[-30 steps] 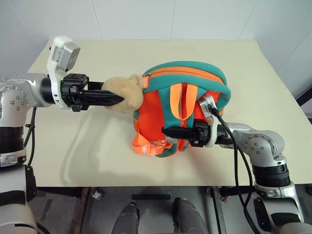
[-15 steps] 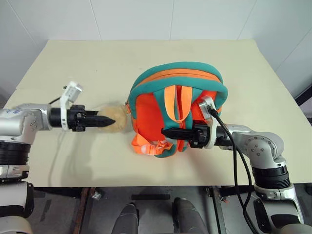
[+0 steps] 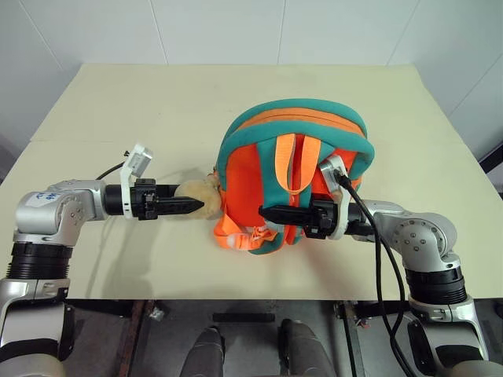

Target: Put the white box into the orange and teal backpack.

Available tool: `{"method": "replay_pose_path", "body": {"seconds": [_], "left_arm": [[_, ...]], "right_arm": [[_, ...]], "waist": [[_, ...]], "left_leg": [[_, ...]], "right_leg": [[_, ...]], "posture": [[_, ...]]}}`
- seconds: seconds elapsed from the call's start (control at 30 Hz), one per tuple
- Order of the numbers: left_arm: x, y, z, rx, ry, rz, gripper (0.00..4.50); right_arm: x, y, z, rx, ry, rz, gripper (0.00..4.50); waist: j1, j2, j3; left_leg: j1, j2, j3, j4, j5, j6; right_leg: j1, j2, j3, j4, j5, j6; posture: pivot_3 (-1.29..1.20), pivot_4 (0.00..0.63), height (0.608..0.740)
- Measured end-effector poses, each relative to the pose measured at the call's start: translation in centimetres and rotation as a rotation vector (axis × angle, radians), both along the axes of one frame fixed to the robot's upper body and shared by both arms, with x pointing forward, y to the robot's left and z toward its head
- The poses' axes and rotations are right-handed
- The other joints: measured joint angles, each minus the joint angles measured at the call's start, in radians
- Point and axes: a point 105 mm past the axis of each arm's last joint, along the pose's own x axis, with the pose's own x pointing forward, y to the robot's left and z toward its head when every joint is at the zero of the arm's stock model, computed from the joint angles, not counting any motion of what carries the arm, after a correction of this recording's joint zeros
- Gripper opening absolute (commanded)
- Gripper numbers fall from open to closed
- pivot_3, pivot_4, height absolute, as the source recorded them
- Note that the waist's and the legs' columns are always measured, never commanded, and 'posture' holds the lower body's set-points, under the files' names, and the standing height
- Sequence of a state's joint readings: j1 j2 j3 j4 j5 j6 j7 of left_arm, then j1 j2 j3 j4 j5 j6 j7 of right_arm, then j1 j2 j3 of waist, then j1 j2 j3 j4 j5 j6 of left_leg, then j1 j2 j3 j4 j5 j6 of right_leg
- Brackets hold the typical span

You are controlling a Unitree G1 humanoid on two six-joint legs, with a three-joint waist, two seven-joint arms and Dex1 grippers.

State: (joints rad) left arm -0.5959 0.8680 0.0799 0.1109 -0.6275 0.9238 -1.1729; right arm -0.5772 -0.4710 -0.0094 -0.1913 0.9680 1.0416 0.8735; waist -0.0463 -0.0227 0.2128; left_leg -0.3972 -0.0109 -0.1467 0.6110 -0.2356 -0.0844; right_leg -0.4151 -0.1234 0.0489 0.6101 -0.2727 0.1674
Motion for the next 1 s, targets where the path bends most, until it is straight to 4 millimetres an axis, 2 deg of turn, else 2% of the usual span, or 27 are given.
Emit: {"method": "replay_pose_path", "body": {"seconds": [0.03, 0.13, 0.2, 0.33, 0.43, 0.6, 0.7, 0.77, 0.9, 1.0], "left_arm": [[-0.7, 0.6, 0.4, 0.014, -0.019, 0.003, 4.50], [-2.6, 1.8, 1.6, 0.064, -0.086, -0.013, 4.50], [-3.0, 2.1, 2.0, 0.092, -0.166, -0.015, 4.50], [-3.5, 2.5, 1.5, 0.104, -0.202, -0.011, 4.50], [-3.5, 2.7, 1.7, 0.118, -0.261, -0.010, 4.50], [-3.3, 2.8, 2.2, 0.108, -0.360, -0.001, 4.50], [-2.9, 3.3, 2.3, 0.093, -0.422, 0.027, 4.50], [-2.4, 3.8, 2.2, 0.078, -0.456, 0.052, 4.50], [-2.0, 4.4, 1.9, 0.058, -0.477, 0.077, 4.50], [-2.1, 4.1, 1.9, 0.053, -0.497, 0.049, 4.50]], "right_arm": [[0.1, -0.1, 0.2, -0.009, -0.031, -0.012, 1.43], [0.2, -1.2, 0.8, -0.096, -0.179, -0.054, 2.46], [-0.1, -2.0, 0.6, -0.169, -0.262, -0.062, 3.09], [-0.4, -2.4, 0.4, -0.190, -0.330, -0.058, 4.38], [-0.3, -3.4, 0.8, -0.225, -0.400, -0.082, 4.45], [0.1, -6.3, 0.7, -0.319, -0.509, -0.176, 4.45], [0.0, -9.2, -0.5, -0.402, -0.536, -0.258, 4.45], [-0.2, -10.9, -0.5, -0.431, -0.576, -0.319, 4.45], [-0.6, -14.7, 0.1, -0.512, -0.614, -0.423, 4.45], [-1.5, -16.8, 1.2, -0.559, -0.652, -0.458, 4.45]], "waist": [[-0.003, 0.000, 0.000], [-0.003, 0.000, 0.000], [0.005, 0.000, 0.000], [0.017, 0.000, 0.000], [0.021, 0.000, 0.000], [0.021, 0.000, 0.000], [0.022, 0.000, 0.000], [0.022, 0.000, 0.000], [0.021, 0.000, 0.000], [0.021, 0.000, 0.000]], "left_leg": [[0.000, 0.000, 0.000, 0.000, 0.000, 0.000], [-0.001, 0.001, 0.000, -0.001, -0.001, 0.000], [-0.001, 0.001, 0.001, -0.001, -0.001, 0.000], [-0.001, 0.001, 0.002, -0.001, -0.001, 0.000], [-0.001, 0.002, 0.003, -0.001, -0.001, 0.000], [-0.001, 0.002, 0.003, -0.001, -0.002, 0.000], [-0.001, 0.002, 0.004, -0.001, -0.003, 0.001], [-0.001, 0.002, 0.005, -0.001, -0.003, 0.001], [0.000, 0.002, 0.006, 0.001, -0.003, 0.002], [0.002, 0.003, 0.007, 0.001, -0.003, 0.002]], "right_leg": [[-0.001, 0.000, 0.000, -0.001, 0.000, 0.000], [-0.001, 0.000, 0.000, -0.002, -0.001, -0.001], [-0.001, 0.000, -0.001, -0.003, -0.001, -0.001], [-0.001, 0.000, -0.001, -0.005, 0.000, -0.001], [0.000, 0.000, -0.001, -0.007, 0.000, -0.001], [0.001, 0.000, -0.001, -0.009, 0.000, -0.001], [0.001, 0.000, -0.001, -0.010, 0.000, -0.001], [0.002, 0.000, 0.000, -0.010, 0.000, -0.001], [0.003, 0.000, 0.000, -0.011, 0.001, 0.000], [0.005, 0.001, 0.001, -0.011, 0.001, 0.000]], "posture": [[0.00, 0.150, 0.740], [0.00, 0.150, 0.740], [0.00, 0.150, 0.740], [0.00, 0.150, 0.740], [0.00, 0.150, 0.740], [0.00, 0.150, 0.740], [0.00, 0.150, 0.740], [0.00, 0.150, 0.740], [0.00, 0.150, 0.740], [0.00, 0.150, 0.740]]}}
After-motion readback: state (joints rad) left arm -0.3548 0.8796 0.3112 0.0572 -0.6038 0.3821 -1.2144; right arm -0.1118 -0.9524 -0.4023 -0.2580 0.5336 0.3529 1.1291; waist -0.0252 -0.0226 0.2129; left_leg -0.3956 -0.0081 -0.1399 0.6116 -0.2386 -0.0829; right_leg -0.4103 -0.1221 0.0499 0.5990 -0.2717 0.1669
